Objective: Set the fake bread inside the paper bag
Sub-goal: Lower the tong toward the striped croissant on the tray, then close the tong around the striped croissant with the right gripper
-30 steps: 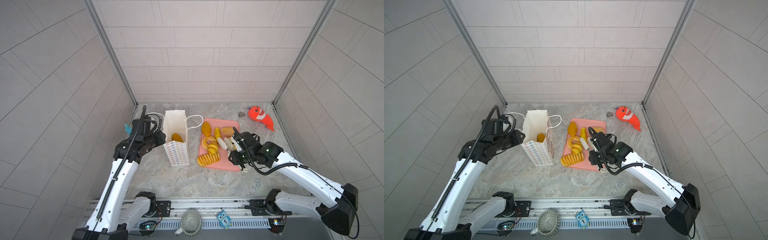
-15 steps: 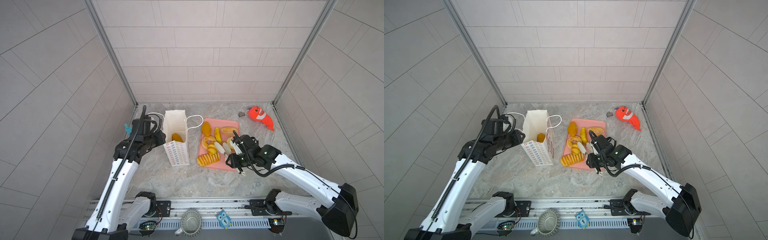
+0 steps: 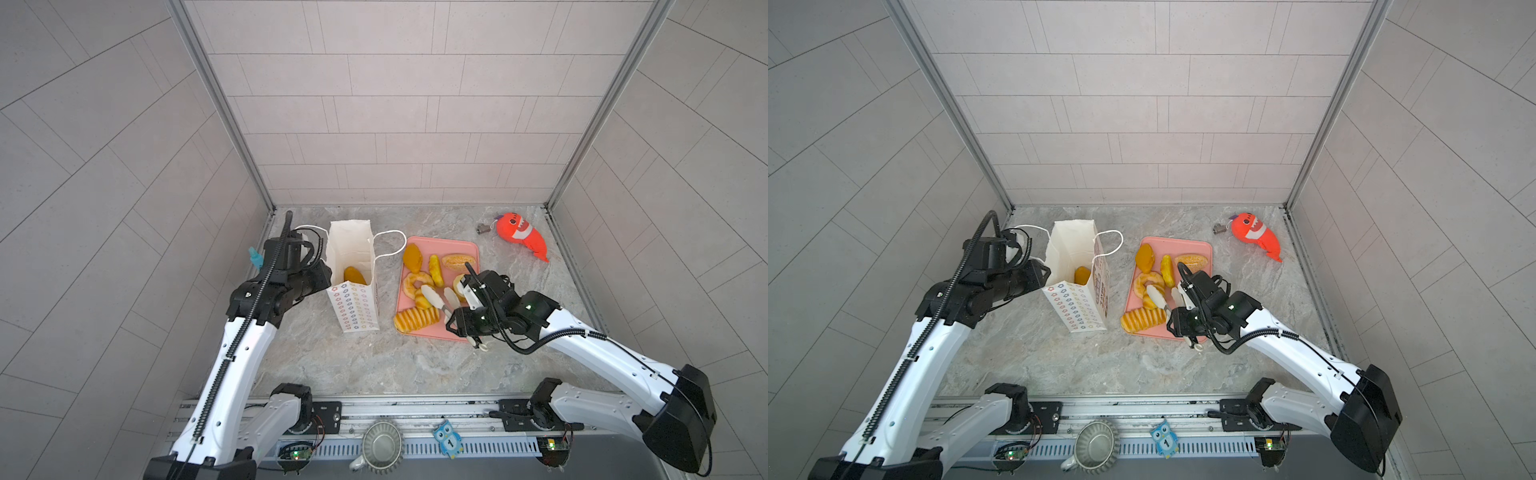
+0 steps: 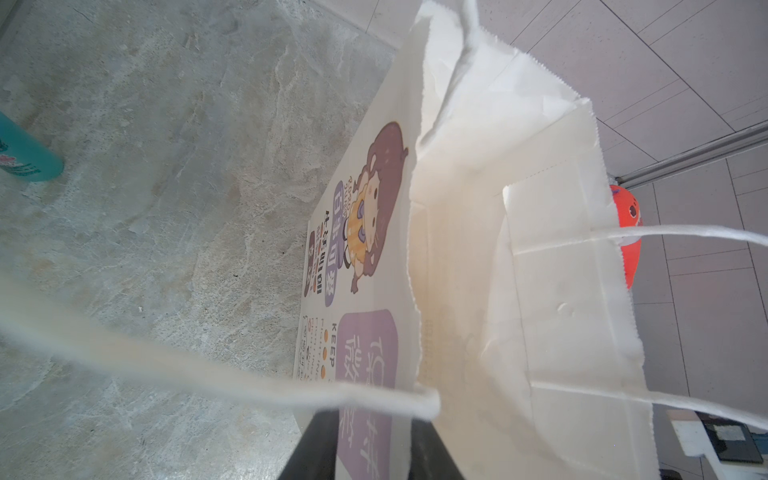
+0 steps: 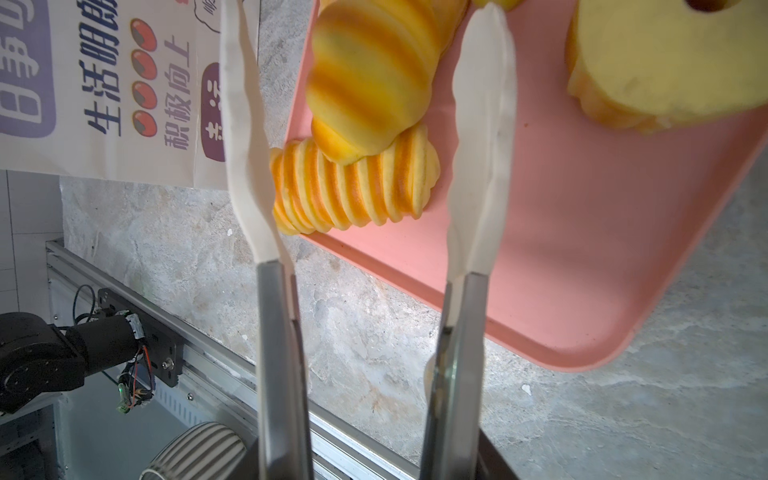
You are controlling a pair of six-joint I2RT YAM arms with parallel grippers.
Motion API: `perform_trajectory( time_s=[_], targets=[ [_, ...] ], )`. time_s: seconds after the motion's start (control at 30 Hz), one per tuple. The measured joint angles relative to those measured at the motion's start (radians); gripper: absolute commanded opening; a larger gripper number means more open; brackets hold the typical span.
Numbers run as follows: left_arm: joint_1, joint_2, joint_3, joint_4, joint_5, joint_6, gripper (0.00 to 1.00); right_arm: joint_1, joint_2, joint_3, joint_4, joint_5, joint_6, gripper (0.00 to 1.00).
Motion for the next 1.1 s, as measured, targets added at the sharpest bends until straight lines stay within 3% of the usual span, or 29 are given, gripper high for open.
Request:
perform_trajectory(
  time_s=[1.1],
  targets=[
    [0.001, 0.0, 0.0, 0.0, 0.0, 0.0, 0.33, -0.003, 0.183, 0.043, 0.054, -0.06, 0.015, 0.6]
  ],
)
